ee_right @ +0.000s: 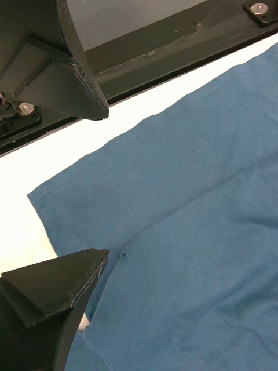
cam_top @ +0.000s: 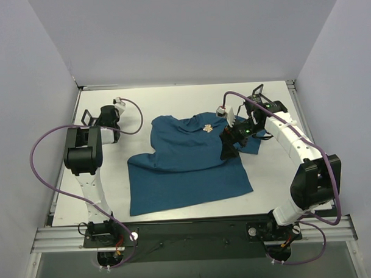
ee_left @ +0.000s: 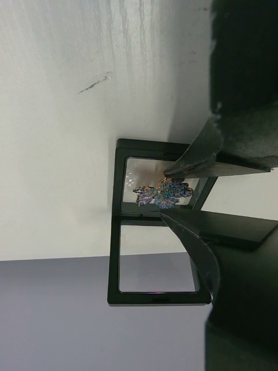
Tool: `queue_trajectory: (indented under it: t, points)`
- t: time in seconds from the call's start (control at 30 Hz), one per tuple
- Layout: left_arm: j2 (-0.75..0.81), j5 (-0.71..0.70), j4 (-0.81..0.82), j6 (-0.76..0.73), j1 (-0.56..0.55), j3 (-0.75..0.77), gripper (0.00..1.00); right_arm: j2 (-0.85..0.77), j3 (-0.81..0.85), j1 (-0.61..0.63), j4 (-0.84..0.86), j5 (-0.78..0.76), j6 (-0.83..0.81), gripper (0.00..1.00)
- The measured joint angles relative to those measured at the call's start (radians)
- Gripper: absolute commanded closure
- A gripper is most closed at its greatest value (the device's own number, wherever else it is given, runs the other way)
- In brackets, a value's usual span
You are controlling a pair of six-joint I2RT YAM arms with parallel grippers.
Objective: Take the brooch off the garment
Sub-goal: Place the brooch in the brooch box.
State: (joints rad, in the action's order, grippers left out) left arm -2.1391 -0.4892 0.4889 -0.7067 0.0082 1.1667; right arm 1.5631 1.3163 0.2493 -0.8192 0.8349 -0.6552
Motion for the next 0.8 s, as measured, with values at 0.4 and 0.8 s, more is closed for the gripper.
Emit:
queue_trajectory:
  t: [0.4,0.8]
  points:
    - [0.017,0.027,-0.073,0.045,0.001,0.026,0.6,-0.004,0.0,0.0,0.0,0.0,0.0,0.0]
    - [0.028,0.03,-0.109,0.049,0.01,0.027,0.6,-0.019,0.0,0.0,0.0,0.0,0.0,0.0]
